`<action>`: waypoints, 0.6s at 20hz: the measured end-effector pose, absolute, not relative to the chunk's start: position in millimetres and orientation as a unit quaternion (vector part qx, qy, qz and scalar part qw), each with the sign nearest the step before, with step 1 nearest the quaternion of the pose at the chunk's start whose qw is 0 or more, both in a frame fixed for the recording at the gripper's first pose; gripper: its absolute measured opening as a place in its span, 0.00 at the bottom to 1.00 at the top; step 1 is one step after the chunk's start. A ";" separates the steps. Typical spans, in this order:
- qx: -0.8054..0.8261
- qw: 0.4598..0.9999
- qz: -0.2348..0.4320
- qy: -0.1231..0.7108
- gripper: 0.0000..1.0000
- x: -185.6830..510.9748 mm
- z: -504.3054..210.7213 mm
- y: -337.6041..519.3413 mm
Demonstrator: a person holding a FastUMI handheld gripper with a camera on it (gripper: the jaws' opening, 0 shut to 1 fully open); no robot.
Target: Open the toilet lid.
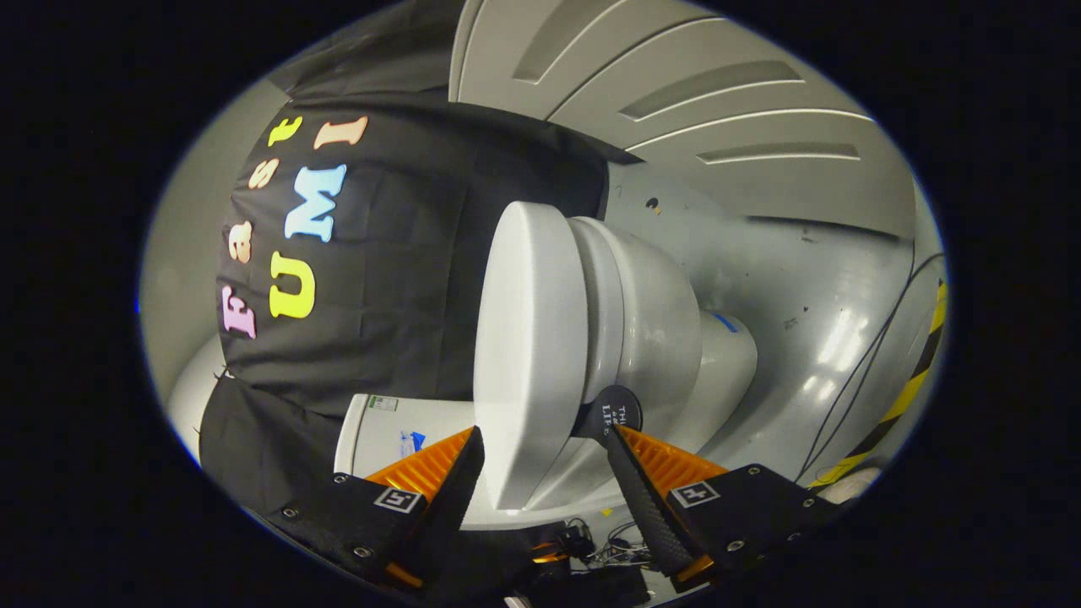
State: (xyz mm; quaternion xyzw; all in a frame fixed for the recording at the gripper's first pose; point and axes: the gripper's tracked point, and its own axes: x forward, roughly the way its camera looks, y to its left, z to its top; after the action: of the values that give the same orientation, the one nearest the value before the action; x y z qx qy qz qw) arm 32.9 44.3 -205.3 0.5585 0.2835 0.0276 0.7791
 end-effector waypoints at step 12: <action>0.597 0.745 0.011 0.297 0.86 38.6 -236.0 31.8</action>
State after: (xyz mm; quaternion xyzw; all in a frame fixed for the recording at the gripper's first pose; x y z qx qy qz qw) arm 38.6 31.8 -236.0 0.5971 0.2973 0.0114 0.7449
